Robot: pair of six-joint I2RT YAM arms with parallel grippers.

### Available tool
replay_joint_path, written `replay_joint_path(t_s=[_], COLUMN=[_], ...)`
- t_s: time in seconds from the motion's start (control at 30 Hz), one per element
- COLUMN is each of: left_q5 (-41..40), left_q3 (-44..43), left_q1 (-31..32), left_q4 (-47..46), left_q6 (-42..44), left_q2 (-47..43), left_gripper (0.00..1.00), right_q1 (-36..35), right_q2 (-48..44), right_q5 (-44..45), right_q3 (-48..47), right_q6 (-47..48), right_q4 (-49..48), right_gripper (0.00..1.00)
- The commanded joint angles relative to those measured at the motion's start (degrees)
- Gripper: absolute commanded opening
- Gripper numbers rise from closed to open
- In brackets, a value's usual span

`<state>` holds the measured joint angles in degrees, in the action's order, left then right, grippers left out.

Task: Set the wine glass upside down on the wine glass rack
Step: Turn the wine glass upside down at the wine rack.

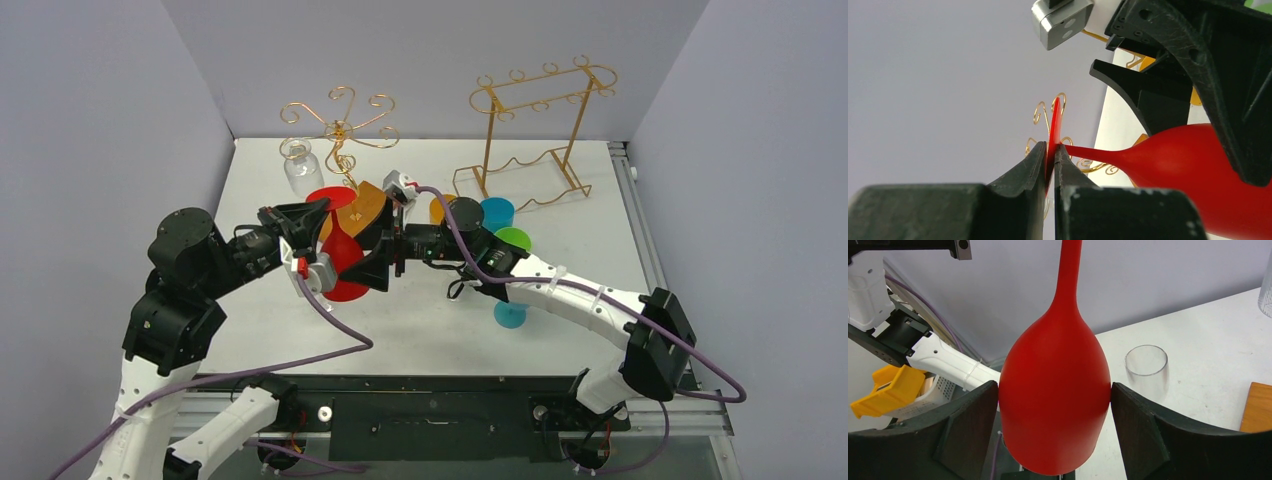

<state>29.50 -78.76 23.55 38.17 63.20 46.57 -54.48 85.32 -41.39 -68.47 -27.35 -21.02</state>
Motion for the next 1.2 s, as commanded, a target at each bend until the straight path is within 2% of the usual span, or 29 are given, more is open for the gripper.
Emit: replay_joint_path(t_s=[0.0,0.17,0.33,0.6,0.8,1.17], left_q5=[-0.9,-3.2,-5.2,-7.2,-8.9,-10.0], left_q3=[0.3,2.1,2.8,4.6,5.6,6.2], left_q1=[0.4,0.4,0.4,0.4,0.4,0.4], left_q4=[-16.1,-20.0,-22.8,-27.6,-30.5,-32.2], left_q6=[-3.0,-4.2,-4.6,-4.4,-5.2,-5.0], left_q2=[-0.8,-1.6,-1.7,-1.7,-1.7,-1.4], left_gripper=[0.02,0.02,0.02,0.01,0.01,0.01], right_q1=[-2.2,-1.1,-1.2,-1.7,-2.8,-2.4], right_q2=[-0.8,-0.5,0.7,2.9,5.6,7.2], right_q5=[-5.7,-6.0,-7.3,-10.3,-7.1,-7.0], right_q3=[3.1,5.6,6.1,5.1,1.9,2.5], right_q6=[-3.1,-11.3,-14.2,-16.2,-13.3,-16.5], right_q4=[-8.9,-20.2,-23.3,-22.0,-15.6,-20.3], right_gripper=[0.75,0.76,0.76,0.77,0.77,0.75])
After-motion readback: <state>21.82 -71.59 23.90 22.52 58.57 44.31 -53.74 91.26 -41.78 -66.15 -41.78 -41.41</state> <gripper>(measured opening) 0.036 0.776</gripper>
